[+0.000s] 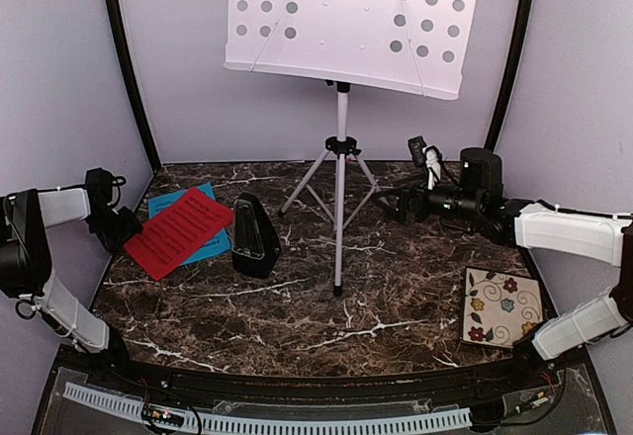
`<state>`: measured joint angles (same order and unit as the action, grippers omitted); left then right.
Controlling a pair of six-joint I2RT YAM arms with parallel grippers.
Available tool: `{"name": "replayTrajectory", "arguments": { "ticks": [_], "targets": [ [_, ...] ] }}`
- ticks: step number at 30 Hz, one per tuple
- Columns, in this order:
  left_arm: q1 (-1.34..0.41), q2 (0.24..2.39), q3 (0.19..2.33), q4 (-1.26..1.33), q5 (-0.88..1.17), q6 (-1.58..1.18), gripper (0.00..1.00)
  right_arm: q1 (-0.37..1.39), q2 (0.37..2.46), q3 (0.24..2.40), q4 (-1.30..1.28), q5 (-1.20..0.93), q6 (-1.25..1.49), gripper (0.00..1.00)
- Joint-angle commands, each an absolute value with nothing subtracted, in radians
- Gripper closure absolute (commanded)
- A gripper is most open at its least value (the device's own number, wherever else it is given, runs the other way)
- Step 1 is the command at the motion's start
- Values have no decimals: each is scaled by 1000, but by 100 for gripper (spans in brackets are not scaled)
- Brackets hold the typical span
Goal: Set up the instrument practice props
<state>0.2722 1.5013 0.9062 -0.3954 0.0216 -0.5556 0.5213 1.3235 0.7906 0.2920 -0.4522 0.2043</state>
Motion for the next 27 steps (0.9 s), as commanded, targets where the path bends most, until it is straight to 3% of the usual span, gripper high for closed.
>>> {"name": "replayTrajectory", "arguments": {
  "ticks": [1,13,27],
  "targets": [
    [281,1492,860,-363,25,-633,34,515,1290,773,334,-458,206,0],
    [303,1365,640,-201,79,-785,32,514,1297,794,319,-479,187,0],
    [437,1354,399,163,354,-862,35,511,1308,823,289,-477,168,0]
  ]
}}
